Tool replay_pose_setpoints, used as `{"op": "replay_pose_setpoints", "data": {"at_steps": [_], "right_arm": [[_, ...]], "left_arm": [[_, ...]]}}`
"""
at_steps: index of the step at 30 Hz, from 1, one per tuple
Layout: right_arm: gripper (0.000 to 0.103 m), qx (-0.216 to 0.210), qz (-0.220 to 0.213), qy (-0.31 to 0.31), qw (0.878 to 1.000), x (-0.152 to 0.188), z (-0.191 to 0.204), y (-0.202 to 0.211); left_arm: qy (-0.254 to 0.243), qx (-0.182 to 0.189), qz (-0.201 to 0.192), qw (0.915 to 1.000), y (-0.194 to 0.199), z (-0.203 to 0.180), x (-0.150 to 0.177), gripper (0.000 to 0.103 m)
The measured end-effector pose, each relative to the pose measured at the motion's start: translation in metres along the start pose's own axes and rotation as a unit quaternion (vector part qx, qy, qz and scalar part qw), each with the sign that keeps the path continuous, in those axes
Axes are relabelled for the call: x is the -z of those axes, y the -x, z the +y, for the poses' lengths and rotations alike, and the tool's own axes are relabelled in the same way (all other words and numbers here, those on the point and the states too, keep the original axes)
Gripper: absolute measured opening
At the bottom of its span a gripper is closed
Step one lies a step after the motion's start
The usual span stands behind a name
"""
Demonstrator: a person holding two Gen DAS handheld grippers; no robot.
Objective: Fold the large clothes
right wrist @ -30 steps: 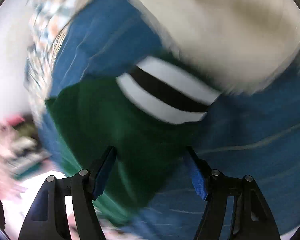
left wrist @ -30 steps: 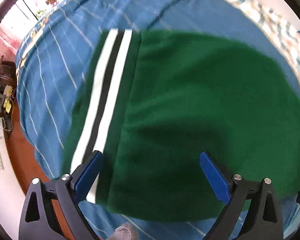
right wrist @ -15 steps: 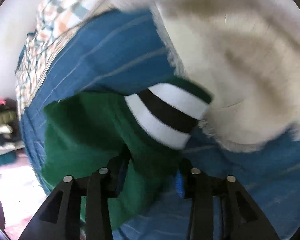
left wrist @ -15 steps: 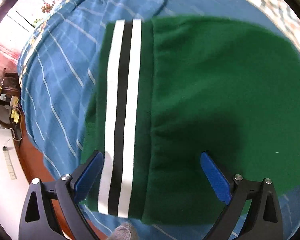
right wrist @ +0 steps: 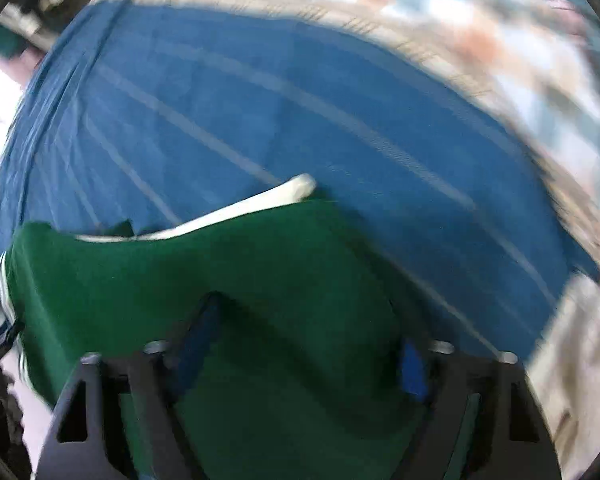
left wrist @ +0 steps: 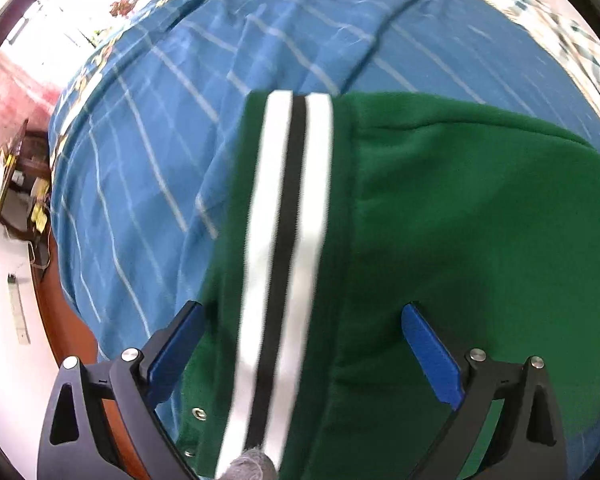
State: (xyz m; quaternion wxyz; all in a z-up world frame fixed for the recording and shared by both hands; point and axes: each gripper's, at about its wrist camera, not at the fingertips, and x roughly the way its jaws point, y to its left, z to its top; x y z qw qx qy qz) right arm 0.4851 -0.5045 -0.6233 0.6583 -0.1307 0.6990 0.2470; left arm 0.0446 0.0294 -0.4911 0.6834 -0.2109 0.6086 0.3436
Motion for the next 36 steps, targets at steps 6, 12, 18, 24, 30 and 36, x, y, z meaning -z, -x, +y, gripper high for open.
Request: {"op": "replay_pose_setpoints", "data": {"at_steps": [6, 12, 18, 24, 30, 36], "right_arm": [[0.006, -0.027, -0.117, -0.046, 0.992, 0.002, 0.003, 0.053], [0.006, -0.003, -0.109, -0.078, 0.991, -0.021, 0.001, 0.022], [0.022, 0.019, -0.068, -0.103, 0.992, -0.023, 0.000, 0.009], [0.076, 0.042, -0.116, -0.097, 0.988, 0.026, 0.015, 0.072], [0.076, 0.006, -0.107, -0.151, 0.983, 0.100, 0.006, 0.097], [0.076, -0.058, -0.073, -0.191, 0.977, 0.145, 0.022, 0.066]], "left_arm": [[0.021, 0.001, 0.010, 0.9997, 0.009, 0.031, 0.014, 0.101], [0.045, -0.005, 0.027, 0.9986, 0.005, 0.050, 0.024, 0.101], [0.091, 0.006, 0.042, 0.9950, 0.025, 0.076, 0.051, 0.100], [0.253, 0.181, 0.117, 0.9429, 0.008, 0.101, 0.110, 0.100], [0.362, 0.273, 0.086, 0.8872, -0.042, 0.086, 0.108, 0.098], [0.364, 0.213, 0.009, 0.9069, -0.038, 0.094, 0.061, 0.040]]}}
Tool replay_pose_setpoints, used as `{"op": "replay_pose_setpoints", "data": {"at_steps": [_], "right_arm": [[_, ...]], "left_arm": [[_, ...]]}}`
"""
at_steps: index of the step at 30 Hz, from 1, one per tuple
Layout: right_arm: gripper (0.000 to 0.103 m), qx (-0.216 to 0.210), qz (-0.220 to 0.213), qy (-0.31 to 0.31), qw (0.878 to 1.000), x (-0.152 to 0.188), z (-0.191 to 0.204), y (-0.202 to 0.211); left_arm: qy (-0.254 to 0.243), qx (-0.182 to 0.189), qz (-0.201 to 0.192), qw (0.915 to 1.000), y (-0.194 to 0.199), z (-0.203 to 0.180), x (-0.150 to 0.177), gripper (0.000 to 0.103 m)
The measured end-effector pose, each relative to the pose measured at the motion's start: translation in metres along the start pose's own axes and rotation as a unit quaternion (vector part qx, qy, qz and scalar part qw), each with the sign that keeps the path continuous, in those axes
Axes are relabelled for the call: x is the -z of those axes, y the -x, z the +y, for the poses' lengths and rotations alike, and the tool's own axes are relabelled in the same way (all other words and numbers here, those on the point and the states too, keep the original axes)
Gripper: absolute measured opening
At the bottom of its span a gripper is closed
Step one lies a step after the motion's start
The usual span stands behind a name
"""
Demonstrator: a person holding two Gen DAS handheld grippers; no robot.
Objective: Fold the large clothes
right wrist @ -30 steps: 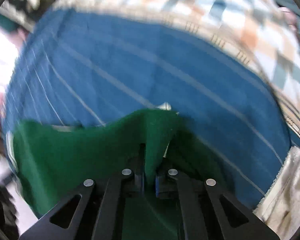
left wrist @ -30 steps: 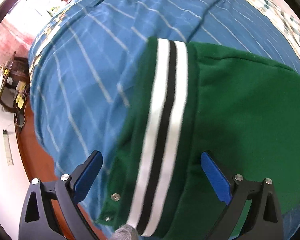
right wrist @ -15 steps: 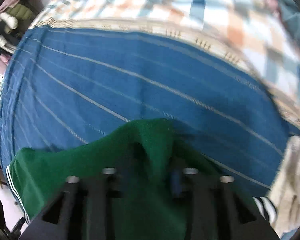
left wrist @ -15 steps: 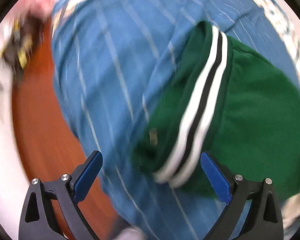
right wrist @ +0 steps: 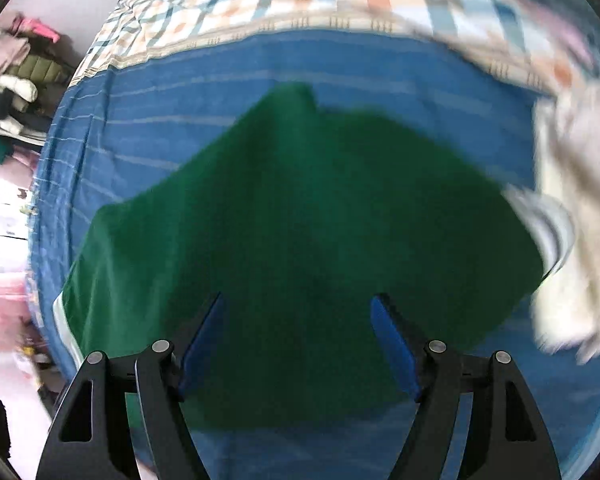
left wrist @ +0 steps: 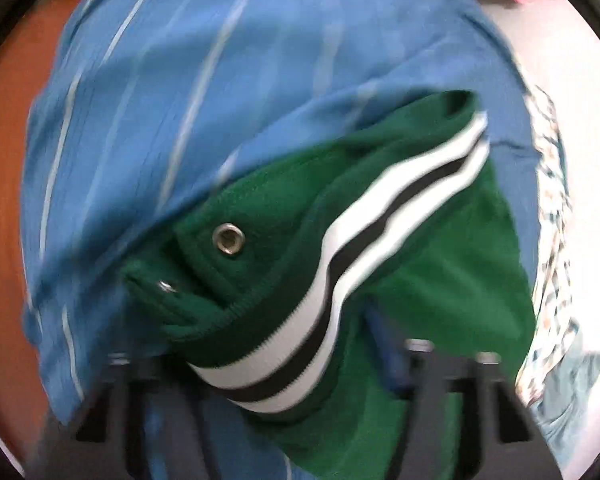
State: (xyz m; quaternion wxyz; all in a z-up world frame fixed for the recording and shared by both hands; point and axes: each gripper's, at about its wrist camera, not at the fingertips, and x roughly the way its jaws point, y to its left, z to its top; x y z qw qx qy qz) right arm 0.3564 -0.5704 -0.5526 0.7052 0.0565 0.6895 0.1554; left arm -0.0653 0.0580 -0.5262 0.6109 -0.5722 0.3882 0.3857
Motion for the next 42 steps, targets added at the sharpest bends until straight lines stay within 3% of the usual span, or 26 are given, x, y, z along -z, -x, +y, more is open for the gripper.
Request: {"op": "replay_pose_setpoints", "data": {"at_steps": [6, 11, 14, 16, 18, 20, 23, 26, 32, 35, 36, 37, 38, 40, 42], "right_arm": [[0.076, -0.074, 0.023, -0.016, 0.997, 0.032, 0.029, -0.032], [0.076, -0.081, 0.032, -0.037, 0.996, 0.040, 0.036, -0.059], [0.076, -0.079, 0.057, -0.087, 0.991, 0.044, 0.015, -0.099], [0.078, -0.088, 0.051, -0.109, 0.989, 0.044, 0.007, -0.109], [0.079, -0.074, 0.058, -0.107, 0.990, 0.042, 0.013, -0.110], [0.079, -0.060, 0.066, -0.087, 0.992, 0.042, 0.021, -0.108], [0.079, -0.074, 0.072, -0.081, 0.991, 0.045, 0.024, -0.102], [0.078, -0.093, 0.070, -0.085, 0.990, 0.050, 0.028, -0.082], [0.078, -0.117, 0.061, -0.091, 0.987, 0.061, 0.048, -0.048], [0.076, -0.126, 0.082, -0.091, 0.985, 0.066, 0.065, -0.074], [0.071, -0.119, 0.091, -0.090, 0.985, 0.068, 0.071, -0.091], [0.057, -0.107, 0.102, -0.090, 0.985, 0.069, 0.076, -0.111], [0.052, -0.104, 0.111, -0.089, 0.984, 0.069, 0.083, -0.126], [0.053, -0.101, 0.113, -0.098, 0.984, 0.065, 0.092, -0.143], [0.063, -0.100, 0.126, -0.093, 0.983, 0.060, 0.102, -0.141]], "left_arm": [[-0.073, 0.047, -0.012, 0.9961, 0.013, -0.033, -0.047, 0.035], [-0.125, 0.088, -0.007, 0.9882, 0.007, -0.042, -0.080, 0.036], [-0.125, 0.085, 0.028, 0.9881, -0.025, -0.034, -0.079, 0.056], [-0.116, 0.104, 0.032, 0.9873, -0.039, -0.032, -0.073, 0.067], [-0.105, 0.115, 0.012, 0.9878, -0.043, -0.038, -0.067, 0.076], [-0.111, 0.102, -0.011, 0.9885, -0.043, -0.051, -0.065, 0.076], [-0.120, 0.085, -0.051, 0.9879, -0.031, -0.069, -0.070, 0.039], [-0.151, 0.080, -0.084, 0.9818, -0.002, -0.093, -0.081, 0.034], [-0.212, 0.081, -0.170, 0.9589, 0.082, -0.122, -0.125, 0.032], [-0.267, 0.066, -0.218, 0.9366, 0.127, -0.133, -0.141, 0.032], [-0.284, 0.066, -0.227, 0.9291, 0.140, -0.136, -0.143, 0.032], [-0.299, 0.066, -0.235, 0.9225, 0.152, -0.140, -0.142, 0.032], [-0.313, 0.065, -0.239, 0.9170, 0.159, -0.143, -0.139, 0.032], [-0.345, 0.070, -0.243, 0.9039, 0.173, -0.156, -0.123, 0.032], [-0.373, 0.083, -0.240, 0.8923, 0.179, -0.170, -0.104, 0.032]]}}
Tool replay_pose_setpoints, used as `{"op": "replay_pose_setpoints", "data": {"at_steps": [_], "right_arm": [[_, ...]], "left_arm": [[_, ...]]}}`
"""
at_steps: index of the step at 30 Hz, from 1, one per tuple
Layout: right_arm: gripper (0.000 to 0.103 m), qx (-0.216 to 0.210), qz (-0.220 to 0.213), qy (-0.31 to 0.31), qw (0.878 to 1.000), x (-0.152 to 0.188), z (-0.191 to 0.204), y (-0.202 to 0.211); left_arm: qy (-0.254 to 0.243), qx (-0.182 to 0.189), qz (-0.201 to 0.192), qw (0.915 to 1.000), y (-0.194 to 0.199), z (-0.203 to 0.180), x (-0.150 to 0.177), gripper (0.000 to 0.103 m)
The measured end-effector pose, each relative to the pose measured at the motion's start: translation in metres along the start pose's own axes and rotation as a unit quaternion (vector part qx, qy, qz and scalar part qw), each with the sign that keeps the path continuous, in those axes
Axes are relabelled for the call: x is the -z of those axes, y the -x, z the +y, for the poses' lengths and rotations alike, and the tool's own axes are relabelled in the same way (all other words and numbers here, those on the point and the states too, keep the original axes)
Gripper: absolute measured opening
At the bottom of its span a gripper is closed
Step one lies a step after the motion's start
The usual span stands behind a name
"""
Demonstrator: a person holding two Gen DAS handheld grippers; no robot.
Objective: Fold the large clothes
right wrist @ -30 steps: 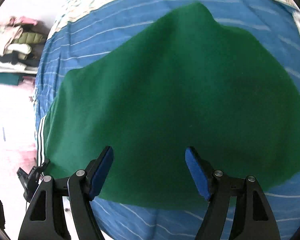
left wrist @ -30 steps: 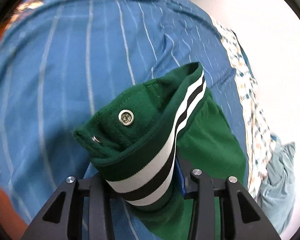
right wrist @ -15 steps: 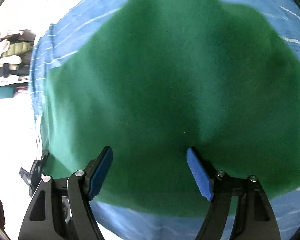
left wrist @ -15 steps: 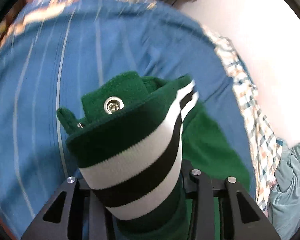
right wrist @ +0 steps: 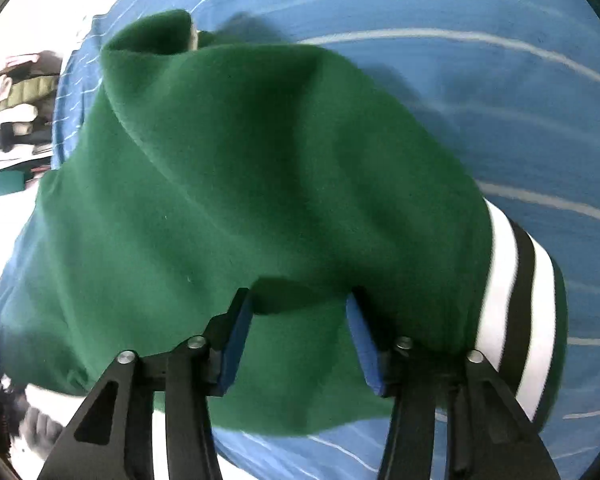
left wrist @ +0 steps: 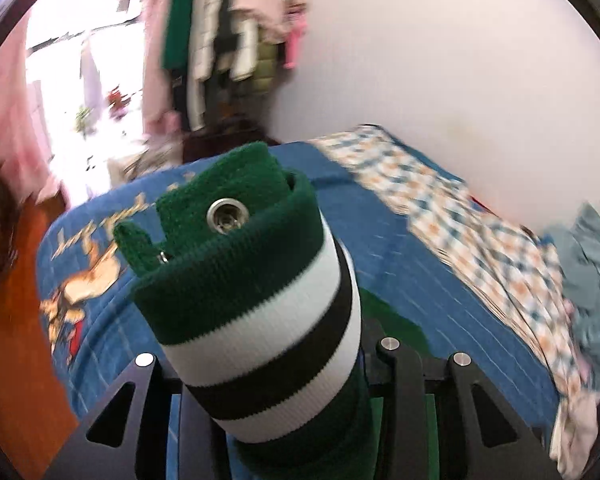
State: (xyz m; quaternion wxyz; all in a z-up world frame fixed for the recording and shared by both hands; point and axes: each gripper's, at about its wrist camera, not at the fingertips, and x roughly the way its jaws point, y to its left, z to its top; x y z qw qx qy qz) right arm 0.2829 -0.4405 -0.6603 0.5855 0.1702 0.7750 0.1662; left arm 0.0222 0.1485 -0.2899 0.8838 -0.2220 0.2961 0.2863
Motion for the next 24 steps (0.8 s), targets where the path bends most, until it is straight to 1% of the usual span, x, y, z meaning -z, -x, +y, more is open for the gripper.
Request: {"op": "replay_pose_setpoints", "data": {"at_steps": [3, 4, 5, 7, 9, 10, 11, 12, 13, 14, 16, 18, 19, 21, 22, 24], "right_arm": [[0.063, -0.028, 0.007, 0.005, 1.000, 0.003, 0.002, 0.009], [0.063, -0.044, 0.011, 0.001, 0.999, 0.007, -0.002, 0.014], [0.063, -0.055, 0.013, -0.006, 0.998, 0.011, -0.008, 0.019], [0.063, -0.067, 0.008, -0.020, 0.998, 0.018, -0.022, 0.031], [0.063, -0.082, -0.003, -0.041, 0.996, 0.024, -0.037, 0.043], [0.063, -0.092, -0.010, -0.055, 0.994, 0.028, -0.047, 0.049], [0.063, -0.101, -0.016, -0.065, 0.993, 0.031, -0.058, 0.054], [0.063, -0.110, -0.021, -0.078, 0.991, 0.036, -0.069, 0.059], [0.063, -0.126, -0.025, -0.094, 0.987, 0.040, -0.079, 0.062], [0.063, -0.143, -0.028, -0.109, 0.983, 0.046, -0.089, 0.066], [0.063, -0.162, -0.034, -0.132, 0.977, 0.054, -0.105, 0.073], [0.063, -0.160, -0.039, -0.134, 0.977, 0.057, -0.107, 0.076], [0.063, -0.150, -0.042, -0.132, 0.979, 0.059, -0.107, 0.080], [0.063, -0.112, -0.048, -0.122, 0.985, 0.056, -0.101, 0.086], [0.063, -0.097, -0.051, -0.109, 0.988, 0.059, -0.103, 0.094], [0.063, -0.082, -0.055, -0.089, 0.991, 0.058, -0.105, 0.107]], "left_arm": [[-0.045, 0.053, 0.003, 0.9976, 0.012, -0.050, 0.012, 0.032], [-0.065, 0.078, 0.008, 0.9948, 0.016, -0.075, 0.021, 0.032], [-0.078, 0.095, 0.014, 0.9923, 0.017, -0.093, 0.026, 0.032], [-0.112, 0.134, 0.031, 0.9842, 0.019, -0.132, 0.047, 0.032], [-0.151, 0.171, 0.053, 0.9722, 0.021, -0.171, 0.075, 0.031], [-0.177, 0.190, 0.068, 0.9633, 0.020, -0.192, 0.095, 0.031], [-0.194, 0.203, 0.079, 0.9566, 0.019, -0.204, 0.108, 0.031], [-0.216, 0.215, 0.094, 0.9477, 0.015, -0.220, 0.127, 0.031], [-0.232, 0.224, 0.106, 0.9408, 0.012, -0.231, 0.141, 0.031], [-0.252, 0.233, 0.124, 0.9311, 0.006, -0.244, 0.161, 0.031], [-0.273, 0.243, 0.155, 0.9177, -0.010, -0.262, 0.193, 0.031], [-0.273, 0.245, 0.188, 0.9112, -0.029, -0.273, 0.216, 0.031], [-0.278, 0.239, 0.201, 0.9083, -0.038, -0.278, 0.225, 0.031], [-0.295, 0.215, 0.219, 0.9047, -0.057, -0.283, 0.241, 0.031], [-0.298, 0.209, 0.221, 0.9047, -0.059, -0.283, 0.242, 0.031], [-0.297, 0.196, 0.220, 0.9082, -0.061, -0.279, 0.237, 0.032]]}}
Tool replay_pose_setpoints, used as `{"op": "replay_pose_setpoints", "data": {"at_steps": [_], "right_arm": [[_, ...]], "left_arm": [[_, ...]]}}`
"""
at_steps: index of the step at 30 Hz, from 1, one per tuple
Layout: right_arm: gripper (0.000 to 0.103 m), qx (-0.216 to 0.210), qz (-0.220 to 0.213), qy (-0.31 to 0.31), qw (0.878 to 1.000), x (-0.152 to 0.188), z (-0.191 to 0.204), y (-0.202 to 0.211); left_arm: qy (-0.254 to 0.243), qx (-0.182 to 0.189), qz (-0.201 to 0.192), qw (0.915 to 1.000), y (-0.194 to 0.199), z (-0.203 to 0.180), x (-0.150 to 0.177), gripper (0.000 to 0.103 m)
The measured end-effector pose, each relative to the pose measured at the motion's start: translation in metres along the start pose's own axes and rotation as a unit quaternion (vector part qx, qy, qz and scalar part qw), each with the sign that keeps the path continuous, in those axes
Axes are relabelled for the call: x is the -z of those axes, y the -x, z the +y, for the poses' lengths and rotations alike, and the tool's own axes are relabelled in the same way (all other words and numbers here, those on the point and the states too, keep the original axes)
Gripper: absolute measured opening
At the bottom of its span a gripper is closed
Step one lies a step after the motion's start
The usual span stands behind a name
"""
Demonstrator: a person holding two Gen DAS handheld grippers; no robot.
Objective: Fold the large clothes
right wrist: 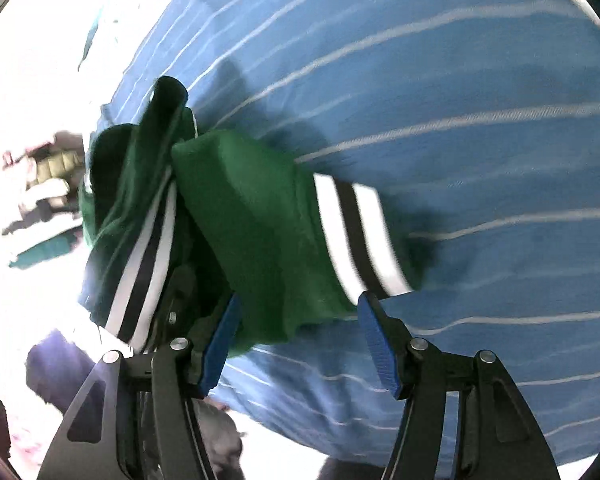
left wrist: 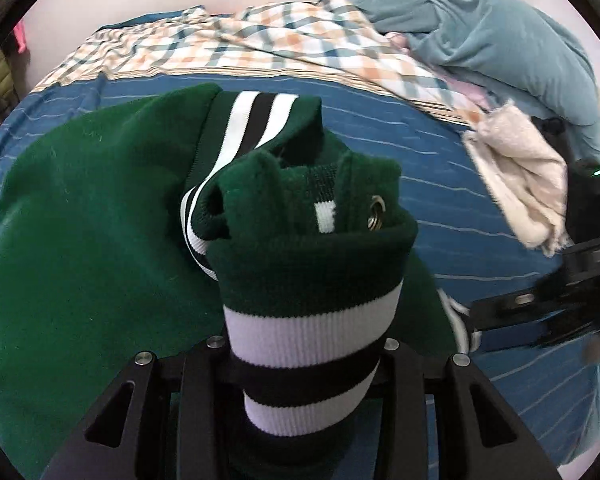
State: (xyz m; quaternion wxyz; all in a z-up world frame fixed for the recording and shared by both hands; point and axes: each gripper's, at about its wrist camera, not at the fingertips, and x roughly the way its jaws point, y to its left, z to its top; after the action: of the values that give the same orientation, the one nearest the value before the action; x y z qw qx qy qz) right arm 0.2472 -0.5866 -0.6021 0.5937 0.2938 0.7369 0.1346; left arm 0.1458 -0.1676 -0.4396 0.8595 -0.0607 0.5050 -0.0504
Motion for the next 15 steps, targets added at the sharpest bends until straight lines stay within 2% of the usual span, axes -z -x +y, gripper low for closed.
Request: {"op": "replay_pose_setpoints", "data": {"at_steps": [2, 5, 7, 10, 11, 13, 15], "right_arm": [[0.063, 0.011, -0.005, 0.019, 1.000, -0.002, 0.009, 0.009], [0.064, 0.014, -0.012, 0.032, 0.999, -0.006, 0.023, 0.018], [0.064, 0.004, -0.017, 0.047, 0.999, -0.011, 0.034, 0.027], [0.064, -0.003, -0.013, 0.072, 0.997, -0.010, 0.050, 0.023], [0.064, -0.005, -0.008, 0.073, 0.997, -0.011, 0.056, 0.015], [0.064, -0.009, 0.000, 0.070, 0.998, -0.006, 0.053, 0.008], [0.064, -0.009, 0.006, 0.058, 0.998, -0.004, 0.057, -0.007]], "left_arm": [[0.012, 0.001, -0.005, 0.9999, 0.006, 0.002, -0.001, 0.032], [0.072, -0.003, -0.042, 0.9965, 0.035, 0.034, 0.014, 0.032], [0.137, -0.022, -0.095, 0.9858, 0.094, 0.080, 0.014, 0.032], [0.212, -0.072, -0.152, 0.9627, 0.160, 0.152, 0.016, 0.033], [0.243, -0.092, -0.166, 0.9515, 0.181, 0.181, 0.021, 0.034], [0.299, -0.132, -0.180, 0.9280, 0.207, 0.239, 0.041, 0.035], [0.338, -0.166, -0.173, 0.9102, 0.211, 0.282, 0.064, 0.035]]}}
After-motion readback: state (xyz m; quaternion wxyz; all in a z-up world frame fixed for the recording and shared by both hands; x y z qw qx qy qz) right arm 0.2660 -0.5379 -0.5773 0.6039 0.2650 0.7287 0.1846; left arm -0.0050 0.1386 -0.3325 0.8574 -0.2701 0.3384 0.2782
